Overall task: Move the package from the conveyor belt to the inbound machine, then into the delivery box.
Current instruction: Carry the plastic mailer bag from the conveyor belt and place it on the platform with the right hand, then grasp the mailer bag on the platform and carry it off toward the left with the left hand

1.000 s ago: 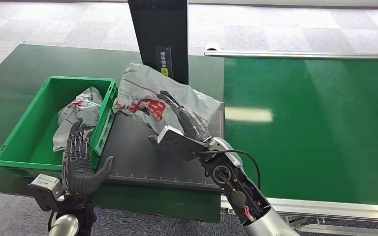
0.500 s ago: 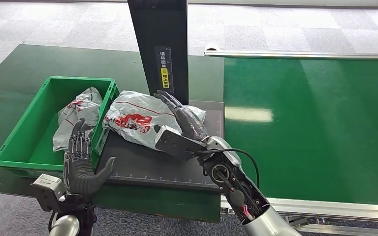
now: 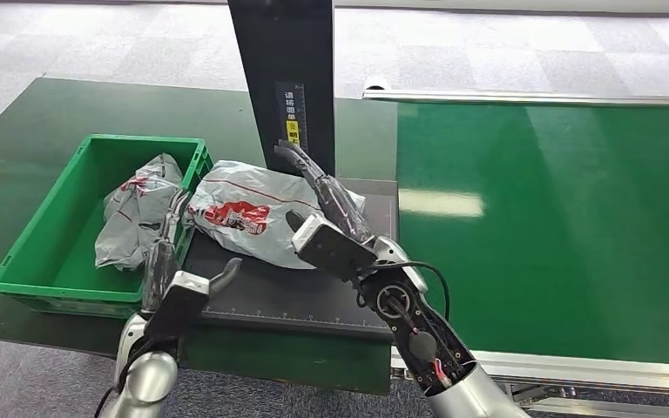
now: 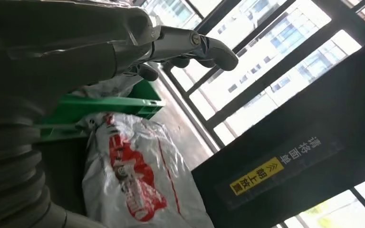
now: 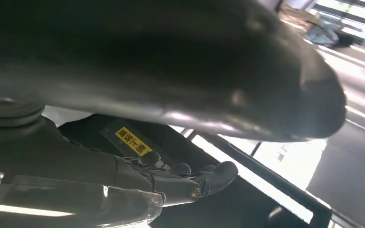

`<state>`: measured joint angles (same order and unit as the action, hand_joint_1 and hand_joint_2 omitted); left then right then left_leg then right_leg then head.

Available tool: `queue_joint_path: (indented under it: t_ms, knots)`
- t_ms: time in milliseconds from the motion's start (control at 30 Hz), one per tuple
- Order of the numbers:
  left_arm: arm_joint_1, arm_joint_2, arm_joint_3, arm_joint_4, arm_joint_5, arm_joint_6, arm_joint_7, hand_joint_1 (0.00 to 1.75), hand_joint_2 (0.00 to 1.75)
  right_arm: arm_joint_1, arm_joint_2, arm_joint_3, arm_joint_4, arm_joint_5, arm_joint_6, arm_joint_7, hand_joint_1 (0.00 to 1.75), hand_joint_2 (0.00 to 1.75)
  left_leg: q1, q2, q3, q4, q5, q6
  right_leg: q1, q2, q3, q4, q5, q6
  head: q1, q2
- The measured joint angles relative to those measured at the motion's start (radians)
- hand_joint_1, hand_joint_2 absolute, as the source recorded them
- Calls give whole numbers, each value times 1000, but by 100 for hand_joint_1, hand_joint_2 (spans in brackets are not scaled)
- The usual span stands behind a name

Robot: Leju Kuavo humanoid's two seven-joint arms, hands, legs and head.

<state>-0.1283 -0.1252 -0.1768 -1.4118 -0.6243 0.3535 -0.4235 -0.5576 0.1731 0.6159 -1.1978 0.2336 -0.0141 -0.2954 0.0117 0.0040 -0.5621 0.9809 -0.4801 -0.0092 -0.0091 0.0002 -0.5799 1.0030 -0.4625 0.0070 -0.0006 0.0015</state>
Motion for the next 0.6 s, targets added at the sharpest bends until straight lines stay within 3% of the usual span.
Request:
queue_joint_path:
  t_ms: [300, 600]
  knots:
    - [-293, 15, -59, 342, -190, 109, 38, 0, 175, 69, -28, -67, -83, -96, -70, -90, 0, 0, 0, 0, 0, 0, 0, 0, 0, 0, 0, 0, 0, 0, 0, 0]
    - [-480, 4, -116, 627, -240, 140, 34, 0, 175, 109, -53, -83, -126, -106, -99, -109, 0, 0, 0, 1, 0, 0, 0, 0, 0, 0, -1, 0, 0, 0, 0, 0]
